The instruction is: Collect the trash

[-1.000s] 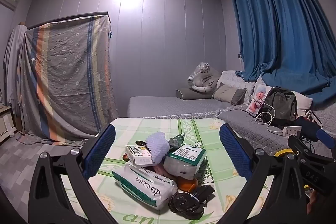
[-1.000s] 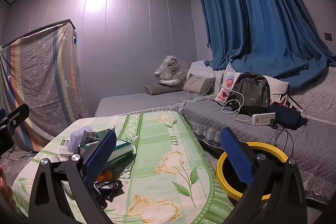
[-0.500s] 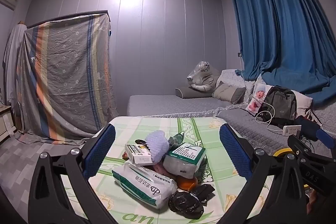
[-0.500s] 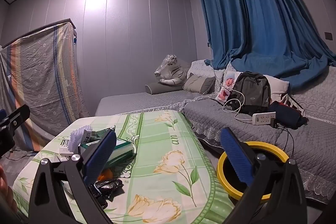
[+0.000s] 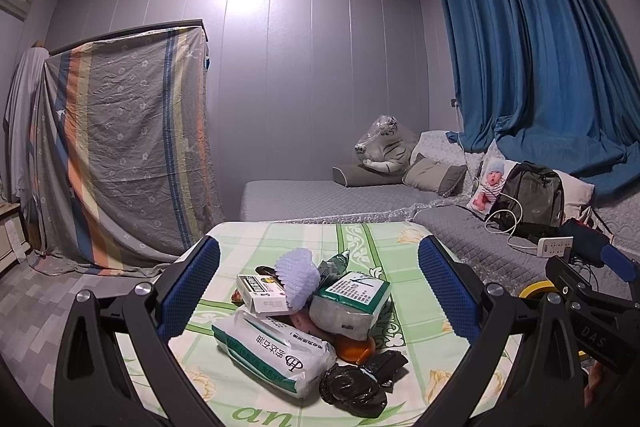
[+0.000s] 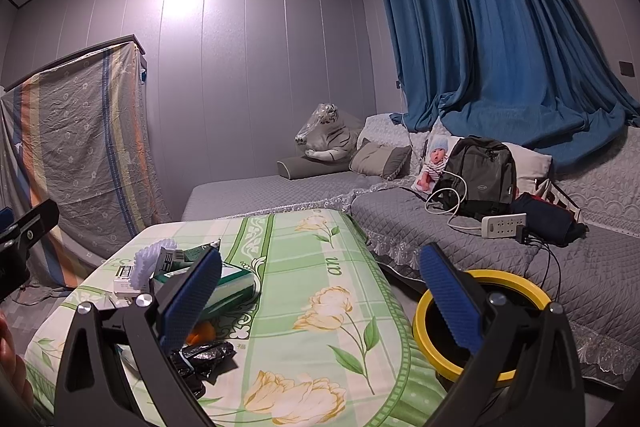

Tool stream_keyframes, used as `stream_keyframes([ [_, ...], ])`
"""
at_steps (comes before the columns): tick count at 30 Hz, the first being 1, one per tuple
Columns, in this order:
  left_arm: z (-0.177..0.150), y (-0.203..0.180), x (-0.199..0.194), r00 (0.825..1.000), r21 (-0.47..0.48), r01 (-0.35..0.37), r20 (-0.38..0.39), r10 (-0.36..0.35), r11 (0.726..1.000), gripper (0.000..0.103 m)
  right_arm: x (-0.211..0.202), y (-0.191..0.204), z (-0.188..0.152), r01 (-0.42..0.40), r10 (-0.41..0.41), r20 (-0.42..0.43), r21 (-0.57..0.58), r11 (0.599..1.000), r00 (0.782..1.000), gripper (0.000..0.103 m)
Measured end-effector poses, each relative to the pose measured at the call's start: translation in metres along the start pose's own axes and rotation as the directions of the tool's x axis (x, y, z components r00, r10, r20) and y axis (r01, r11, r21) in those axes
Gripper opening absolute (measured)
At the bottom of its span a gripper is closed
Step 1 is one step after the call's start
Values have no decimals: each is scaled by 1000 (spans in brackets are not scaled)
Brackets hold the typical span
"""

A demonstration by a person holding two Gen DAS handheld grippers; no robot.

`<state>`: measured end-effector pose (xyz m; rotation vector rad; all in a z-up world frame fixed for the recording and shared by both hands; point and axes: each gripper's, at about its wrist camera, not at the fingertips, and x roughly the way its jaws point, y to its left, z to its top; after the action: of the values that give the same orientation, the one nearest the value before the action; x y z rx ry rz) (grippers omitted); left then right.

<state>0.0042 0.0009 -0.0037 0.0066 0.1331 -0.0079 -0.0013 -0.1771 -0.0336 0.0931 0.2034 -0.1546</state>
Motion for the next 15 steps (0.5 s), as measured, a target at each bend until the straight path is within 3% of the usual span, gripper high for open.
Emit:
stream_keyframes([
  [15, 2, -4, -1, 1000, 5, 6, -5, -6, 1000, 95, 0, 0, 0, 1, -1, -2, 0, 1000, 1000, 96],
])
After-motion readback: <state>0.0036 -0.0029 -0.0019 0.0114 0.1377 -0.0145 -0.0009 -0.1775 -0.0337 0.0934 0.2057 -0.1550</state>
